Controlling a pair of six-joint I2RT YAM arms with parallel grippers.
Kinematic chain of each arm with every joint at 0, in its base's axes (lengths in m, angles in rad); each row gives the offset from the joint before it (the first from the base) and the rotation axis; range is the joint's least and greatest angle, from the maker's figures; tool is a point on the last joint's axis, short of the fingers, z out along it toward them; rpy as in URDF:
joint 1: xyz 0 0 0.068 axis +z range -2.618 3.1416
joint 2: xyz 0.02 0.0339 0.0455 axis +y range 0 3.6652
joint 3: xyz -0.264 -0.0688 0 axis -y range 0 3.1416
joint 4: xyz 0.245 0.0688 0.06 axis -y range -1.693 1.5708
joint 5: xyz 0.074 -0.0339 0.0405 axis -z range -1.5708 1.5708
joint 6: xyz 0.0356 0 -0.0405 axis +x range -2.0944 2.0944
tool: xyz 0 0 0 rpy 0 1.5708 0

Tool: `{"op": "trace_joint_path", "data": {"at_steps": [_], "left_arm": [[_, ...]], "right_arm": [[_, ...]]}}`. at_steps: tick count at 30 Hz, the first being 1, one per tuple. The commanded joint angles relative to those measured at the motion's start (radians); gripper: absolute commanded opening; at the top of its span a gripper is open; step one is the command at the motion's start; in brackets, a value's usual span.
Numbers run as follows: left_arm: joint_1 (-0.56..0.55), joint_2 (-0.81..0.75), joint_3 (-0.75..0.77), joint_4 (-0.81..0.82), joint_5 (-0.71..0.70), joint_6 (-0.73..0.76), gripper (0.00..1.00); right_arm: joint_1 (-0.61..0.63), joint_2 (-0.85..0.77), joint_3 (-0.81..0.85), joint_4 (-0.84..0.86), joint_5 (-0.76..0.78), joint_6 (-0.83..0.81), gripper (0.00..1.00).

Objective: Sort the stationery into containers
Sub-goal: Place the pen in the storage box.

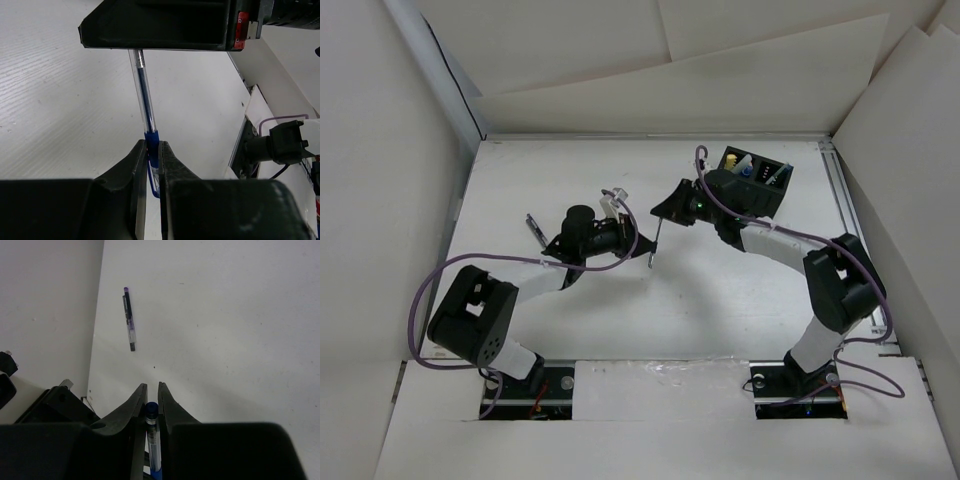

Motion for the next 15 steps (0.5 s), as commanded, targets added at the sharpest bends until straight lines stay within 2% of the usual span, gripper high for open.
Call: {"op": "trace_joint_path", "data": {"at_steps": [1,2,3,4,5,7,8,10,11,15], "left_arm": [[-0.003,-0.027,0.011,0.069,0.007,0.012,0.03],[-0.003,-0.027,0.002,0.069,0.006,0.012,0.06],[-0.003,-0.036,0.002,0.069,-0.003,0.012,0.16],[-0.003,-0.036,0.002,0.069,-0.003,0.012,0.16],[-0.003,-0.036,0.002,0.069,-0.003,0.012,0.21],[-0.003,-0.036,0.002,0.069,-0.012,0.012,0.41],[-0.003,-0.036,0.002,0.069,-0.012,0.012,0.42],[-0.003,-0.046,0.002,0.069,-0.012,0.012,0.52],[-0.003,-0.046,0.002,0.069,-0.023,0.003,0.54],[-0.003,-0.089,0.002,0.069,-0.050,0.002,0.56]], "right_arm": [[0.010,-0.004,0.043,0.066,-0.011,0.002,0.00],[0.010,-0.013,0.031,0.066,-0.001,0.002,0.00],[0.010,-0.023,0.031,0.066,0.018,0.002,0.00],[0.010,-0.023,0.022,0.066,0.019,0.002,0.00],[0.001,-0.035,0.021,0.066,0.029,0.002,0.00],[-0.022,-0.064,-0.001,0.056,0.038,0.002,0.00],[-0.032,-0.064,-0.002,0.047,0.039,0.002,0.00],[-0.054,-0.079,-0.002,0.017,0.048,-0.008,0.00],[-0.067,-0.095,-0.002,0.006,0.069,-0.008,0.00],[-0.166,-0.142,-0.002,-0.043,0.100,-0.036,0.00]]}}
